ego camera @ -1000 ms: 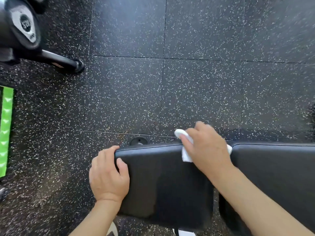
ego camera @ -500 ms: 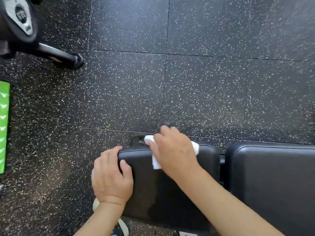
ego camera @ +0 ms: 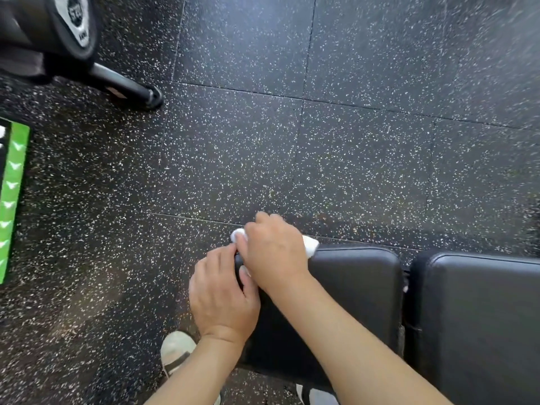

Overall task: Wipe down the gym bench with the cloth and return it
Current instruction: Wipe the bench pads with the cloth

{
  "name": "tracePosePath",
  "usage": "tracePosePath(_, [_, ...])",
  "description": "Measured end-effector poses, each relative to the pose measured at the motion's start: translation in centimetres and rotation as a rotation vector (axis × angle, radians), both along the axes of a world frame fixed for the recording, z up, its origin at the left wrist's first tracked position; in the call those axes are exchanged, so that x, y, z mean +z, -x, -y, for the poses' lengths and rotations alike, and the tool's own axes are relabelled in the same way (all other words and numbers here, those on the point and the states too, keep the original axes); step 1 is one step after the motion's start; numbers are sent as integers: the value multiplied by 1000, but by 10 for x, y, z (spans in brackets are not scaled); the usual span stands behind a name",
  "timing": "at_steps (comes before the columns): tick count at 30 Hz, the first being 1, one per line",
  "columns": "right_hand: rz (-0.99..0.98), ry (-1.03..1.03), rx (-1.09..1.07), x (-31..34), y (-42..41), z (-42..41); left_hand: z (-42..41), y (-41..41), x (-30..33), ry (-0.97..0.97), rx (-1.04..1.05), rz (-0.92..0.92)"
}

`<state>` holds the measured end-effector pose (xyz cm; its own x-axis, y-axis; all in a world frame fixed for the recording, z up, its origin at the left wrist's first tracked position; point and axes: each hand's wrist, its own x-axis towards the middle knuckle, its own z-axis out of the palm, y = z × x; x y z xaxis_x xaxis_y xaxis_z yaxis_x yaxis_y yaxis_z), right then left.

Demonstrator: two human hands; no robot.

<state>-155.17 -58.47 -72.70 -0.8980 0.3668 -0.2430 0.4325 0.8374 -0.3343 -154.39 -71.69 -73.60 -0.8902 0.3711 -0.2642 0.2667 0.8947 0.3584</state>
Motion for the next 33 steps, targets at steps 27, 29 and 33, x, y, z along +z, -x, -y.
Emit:
tracePosePath(27, [-105, -175, 854, -1, 1, 117, 96, -89, 10, -280, 458, 507])
tracePosePath(29, [-188, -146, 866, -3, 6, 97, 98, -93, 12, -261, 454, 529])
tracePosePath(33, [-177, -197, 355, -5, 16, 43, 102, -92, 16, -238, 410, 522])
